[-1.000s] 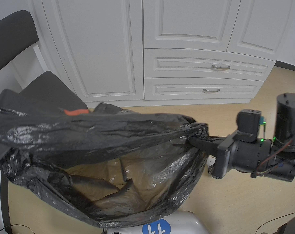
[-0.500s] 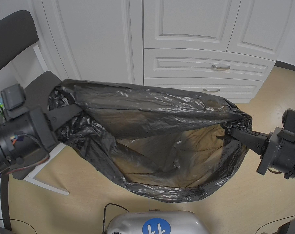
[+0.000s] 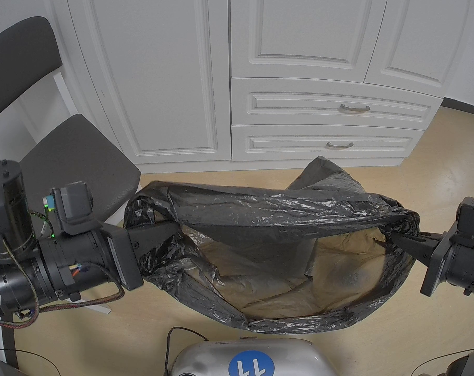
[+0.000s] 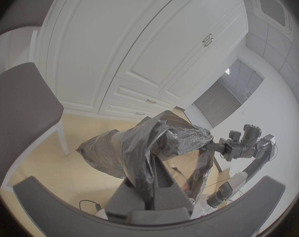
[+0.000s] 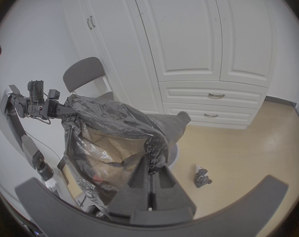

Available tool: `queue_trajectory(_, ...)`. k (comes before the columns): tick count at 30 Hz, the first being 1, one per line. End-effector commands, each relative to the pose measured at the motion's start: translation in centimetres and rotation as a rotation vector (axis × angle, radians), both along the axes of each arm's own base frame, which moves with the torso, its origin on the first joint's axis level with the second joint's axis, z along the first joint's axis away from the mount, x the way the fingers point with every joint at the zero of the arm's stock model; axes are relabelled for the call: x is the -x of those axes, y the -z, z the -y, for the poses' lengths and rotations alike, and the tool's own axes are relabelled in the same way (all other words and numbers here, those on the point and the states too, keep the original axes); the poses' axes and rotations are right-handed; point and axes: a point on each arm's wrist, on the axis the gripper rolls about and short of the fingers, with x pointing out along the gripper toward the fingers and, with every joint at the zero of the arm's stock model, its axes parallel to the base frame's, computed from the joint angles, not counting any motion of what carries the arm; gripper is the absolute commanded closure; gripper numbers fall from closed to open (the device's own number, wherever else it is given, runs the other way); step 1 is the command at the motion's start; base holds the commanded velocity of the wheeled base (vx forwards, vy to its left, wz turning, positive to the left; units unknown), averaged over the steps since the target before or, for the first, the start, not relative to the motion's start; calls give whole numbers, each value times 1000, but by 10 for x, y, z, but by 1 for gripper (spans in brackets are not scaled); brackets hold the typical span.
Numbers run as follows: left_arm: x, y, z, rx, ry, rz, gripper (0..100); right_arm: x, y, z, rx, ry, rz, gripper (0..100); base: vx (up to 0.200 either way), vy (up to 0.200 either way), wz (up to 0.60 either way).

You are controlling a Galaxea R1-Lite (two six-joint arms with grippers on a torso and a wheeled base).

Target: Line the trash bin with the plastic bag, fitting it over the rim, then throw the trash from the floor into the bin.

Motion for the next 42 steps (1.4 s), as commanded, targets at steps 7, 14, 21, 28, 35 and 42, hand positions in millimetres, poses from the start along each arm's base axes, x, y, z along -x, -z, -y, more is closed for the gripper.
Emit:
queue_trajectory(7,-47,21,44,31,7,24,100,-7,-4,13,32,105,37,100,0,0,0)
queue_trajectory(14,-67,24,70,117,33,111,100,-8,-11,25,23,168,75,100,0,0,0)
queue_trajectory(21,-66,30,86,113,74,102,100,-1,-17,34,30,187,117,100,0,0,0)
queue_trajectory(28,-78,42,94,100,58,71,100,-5,-10,31,54,175,90,100,0,0,0)
queue_trajectory(35,-80,72,96,113,35,-68,100,-6,-2,27,75,151,61,100,0,0,0)
queue_trajectory(42,-75,125,84,78,14,-117,100,-15,30,5,168,51,-58,100,0,0,0)
